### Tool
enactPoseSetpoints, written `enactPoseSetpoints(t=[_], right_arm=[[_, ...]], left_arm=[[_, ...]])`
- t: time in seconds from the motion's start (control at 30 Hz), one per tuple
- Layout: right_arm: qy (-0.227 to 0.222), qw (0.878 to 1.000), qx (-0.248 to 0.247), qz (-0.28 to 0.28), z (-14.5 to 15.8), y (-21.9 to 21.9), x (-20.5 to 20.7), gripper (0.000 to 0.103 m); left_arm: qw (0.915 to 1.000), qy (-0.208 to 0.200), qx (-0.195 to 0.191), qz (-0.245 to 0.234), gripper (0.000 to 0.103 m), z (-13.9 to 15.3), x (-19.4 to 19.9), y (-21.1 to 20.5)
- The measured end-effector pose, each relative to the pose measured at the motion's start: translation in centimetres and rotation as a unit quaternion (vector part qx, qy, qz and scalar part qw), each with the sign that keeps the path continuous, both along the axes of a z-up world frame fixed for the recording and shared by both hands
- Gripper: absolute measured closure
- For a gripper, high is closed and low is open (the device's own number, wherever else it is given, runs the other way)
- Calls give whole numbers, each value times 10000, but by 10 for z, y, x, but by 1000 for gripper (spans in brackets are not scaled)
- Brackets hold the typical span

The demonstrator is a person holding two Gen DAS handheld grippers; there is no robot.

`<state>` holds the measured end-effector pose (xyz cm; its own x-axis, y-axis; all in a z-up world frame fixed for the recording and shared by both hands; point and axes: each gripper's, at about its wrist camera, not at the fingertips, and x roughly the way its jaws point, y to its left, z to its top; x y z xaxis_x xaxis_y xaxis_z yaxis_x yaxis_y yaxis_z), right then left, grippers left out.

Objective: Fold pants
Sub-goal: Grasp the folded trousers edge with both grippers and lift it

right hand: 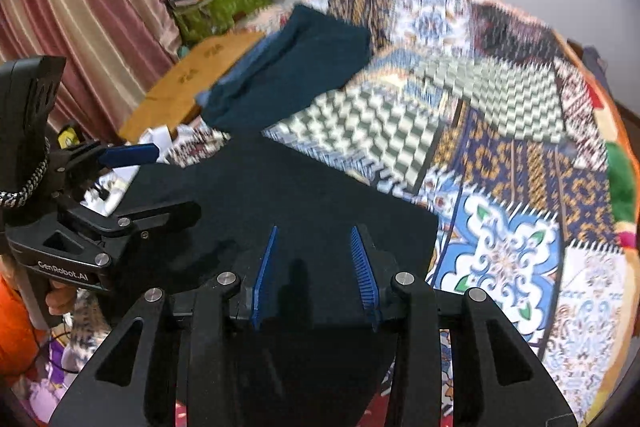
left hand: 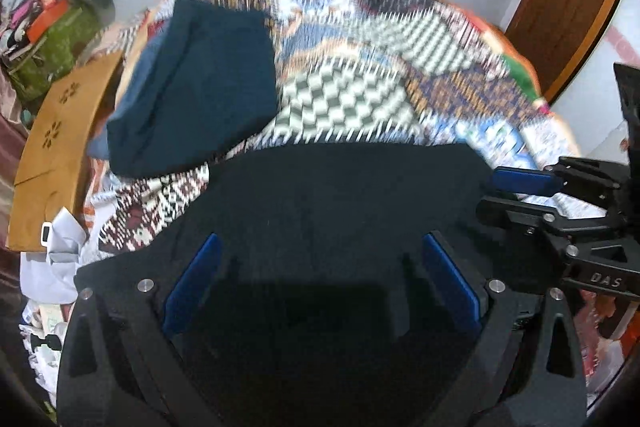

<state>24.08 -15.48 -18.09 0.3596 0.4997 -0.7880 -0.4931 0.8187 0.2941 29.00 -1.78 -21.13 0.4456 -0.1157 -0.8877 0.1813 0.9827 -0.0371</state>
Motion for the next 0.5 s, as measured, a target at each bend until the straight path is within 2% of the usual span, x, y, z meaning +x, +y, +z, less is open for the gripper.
enactPoseSetpoints(t=[0.13,0.23,0.5], right_arm=[[365,9991,-115,177,-24,0,1,66],[166,9994,-202,225,-28,-4,-13,63],[161,9998,-91,-36,-28,-31,-38,56]], left_arm=[[9994,275,203,-8,2,-24,1,7],[9994,322,110,1,2,-27,-3,15],[9991,133,391,16,2,-18,-24,16]])
